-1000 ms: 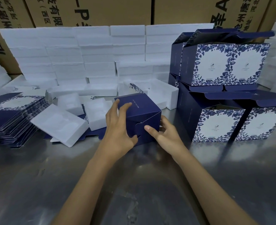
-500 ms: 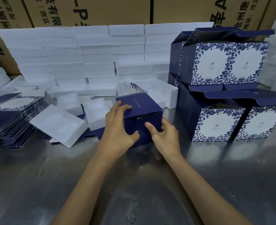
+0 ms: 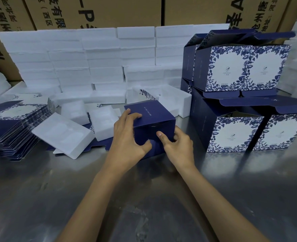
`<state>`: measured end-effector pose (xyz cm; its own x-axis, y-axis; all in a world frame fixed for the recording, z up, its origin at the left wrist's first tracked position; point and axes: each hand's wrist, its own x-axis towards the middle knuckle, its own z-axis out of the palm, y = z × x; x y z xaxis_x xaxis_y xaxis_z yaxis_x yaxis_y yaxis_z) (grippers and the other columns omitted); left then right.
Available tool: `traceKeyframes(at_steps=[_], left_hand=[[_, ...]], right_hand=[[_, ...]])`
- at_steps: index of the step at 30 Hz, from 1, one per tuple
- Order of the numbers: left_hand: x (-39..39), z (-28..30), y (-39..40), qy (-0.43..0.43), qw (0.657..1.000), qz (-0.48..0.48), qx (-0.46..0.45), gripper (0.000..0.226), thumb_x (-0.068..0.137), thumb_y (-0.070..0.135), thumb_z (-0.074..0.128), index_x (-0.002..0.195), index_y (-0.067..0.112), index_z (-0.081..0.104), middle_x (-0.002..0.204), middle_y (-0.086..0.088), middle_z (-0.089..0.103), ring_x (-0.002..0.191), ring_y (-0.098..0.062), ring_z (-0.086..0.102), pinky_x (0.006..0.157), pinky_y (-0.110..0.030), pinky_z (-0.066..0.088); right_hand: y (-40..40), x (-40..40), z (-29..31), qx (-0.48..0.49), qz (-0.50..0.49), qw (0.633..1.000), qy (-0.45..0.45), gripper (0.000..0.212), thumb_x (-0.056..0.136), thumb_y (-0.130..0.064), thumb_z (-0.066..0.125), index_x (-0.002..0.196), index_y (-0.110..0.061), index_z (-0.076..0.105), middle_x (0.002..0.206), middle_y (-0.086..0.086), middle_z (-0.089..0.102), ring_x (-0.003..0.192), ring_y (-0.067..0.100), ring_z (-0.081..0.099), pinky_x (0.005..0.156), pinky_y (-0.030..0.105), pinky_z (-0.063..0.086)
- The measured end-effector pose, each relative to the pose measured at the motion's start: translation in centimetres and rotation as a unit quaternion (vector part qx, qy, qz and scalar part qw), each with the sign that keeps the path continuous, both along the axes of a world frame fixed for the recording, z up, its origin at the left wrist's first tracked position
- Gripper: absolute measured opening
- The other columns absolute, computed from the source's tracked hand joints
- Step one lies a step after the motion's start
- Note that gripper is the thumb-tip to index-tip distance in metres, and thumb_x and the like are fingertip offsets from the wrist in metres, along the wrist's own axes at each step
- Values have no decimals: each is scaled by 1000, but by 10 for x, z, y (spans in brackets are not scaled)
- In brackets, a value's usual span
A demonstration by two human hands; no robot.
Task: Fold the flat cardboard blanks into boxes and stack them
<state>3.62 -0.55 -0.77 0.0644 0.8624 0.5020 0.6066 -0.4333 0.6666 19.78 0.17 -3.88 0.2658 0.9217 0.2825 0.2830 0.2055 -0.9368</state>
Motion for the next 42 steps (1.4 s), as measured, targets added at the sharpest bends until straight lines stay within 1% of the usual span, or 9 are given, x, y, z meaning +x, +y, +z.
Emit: traceKeyframes(at_steps=[4, 8, 18, 24, 26, 28, 31, 35, 42], left_hand=[[4, 15, -9, -199, 978, -8, -56, 33, 94, 30, 53, 125, 42, 55, 147, 19, 42, 137, -8, 41, 106, -27, 37], [0, 22, -5, -299, 947, 57, -103, 28, 101, 27, 46, 126, 38, 52, 127, 20, 53, 112, -18, 60, 92, -28, 46], [-1, 16, -6, -399, 877, -34, -265, 85, 52, 76, 80, 126, 65, 39, 139, 3, 57, 120, -24, 62, 105, -53, 45], [4, 28, -18, -316, 947, 20, -62, 61, 75, 72, 56, 131, 66, 32, 122, 14, 60, 98, 13, 60, 82, -26, 42], [7, 30, -20, -299, 953, 30, -48, 47, 83, 70, 45, 129, 64, 38, 114, 20, 63, 101, 3, 63, 86, -32, 45], [8, 30, -20, -298, 953, 20, -57, 39, 90, 66, 35, 125, 55, 50, 116, 23, 64, 112, -6, 61, 99, -42, 46], [6, 30, -19, -322, 942, 24, -88, 41, 91, 67, 34, 111, 43, 60, 111, 16, 67, 111, -12, 62, 104, -49, 45], [6, 29, -16, -332, 928, 29, -165, 49, 81, 83, 37, 95, 45, 64, 102, 9, 71, 98, -15, 69, 91, -47, 52], [5, 28, -6, -282, 932, -22, -229, 54, 76, 71, 48, 102, 26, 63, 90, 7, 65, 82, -9, 65, 87, -38, 54]], right_hand=[[-4, 15, 18, -86, 134, 976, 146, 36, 83, -47, 80, 109, -24, 74, 103, -9, 79, 100, 10, 73, 85, 25, 57], [-5, 23, 32, -148, 100, 976, 126, 91, 68, -88, 60, 122, -14, 65, 130, 11, 62, 121, 33, 57, 107, 57, 46], [-1, 37, 36, -128, 76, 954, 259, 20, 77, -37, 65, 84, -22, 76, 97, -3, 73, 88, 18, 63, 80, 32, 50], [-1, 39, 35, -40, -2, 987, 154, 28, 100, -9, 57, 115, -28, 70, 121, -3, 70, 100, 7, 64, 78, 17, 48], [-5, 36, 41, -55, 22, 984, 165, 18, 97, -41, 64, 111, -32, 71, 117, -8, 73, 104, 8, 67, 80, 21, 51], [-8, 33, 46, -89, 102, 974, 183, 70, 72, -85, 61, 123, -39, 67, 123, -20, 70, 115, 4, 65, 91, 30, 53], [-13, 26, 47, -102, 164, 972, 134, 112, 48, -101, 59, 146, -49, 46, 147, -30, 49, 134, -5, 46, 115, 36, 36], [-15, 19, 42, -89, 180, 974, 106, 118, 52, -85, 78, 154, -52, 28, 126, -41, 57, 119, -17, 50, 102, 22, 40], [-19, 21, 44, -70, 168, 971, 152, 86, 65, -43, 71, 147, -44, 46, 140, -12, 61, 130, 15, 56, 115, 51, 40]])
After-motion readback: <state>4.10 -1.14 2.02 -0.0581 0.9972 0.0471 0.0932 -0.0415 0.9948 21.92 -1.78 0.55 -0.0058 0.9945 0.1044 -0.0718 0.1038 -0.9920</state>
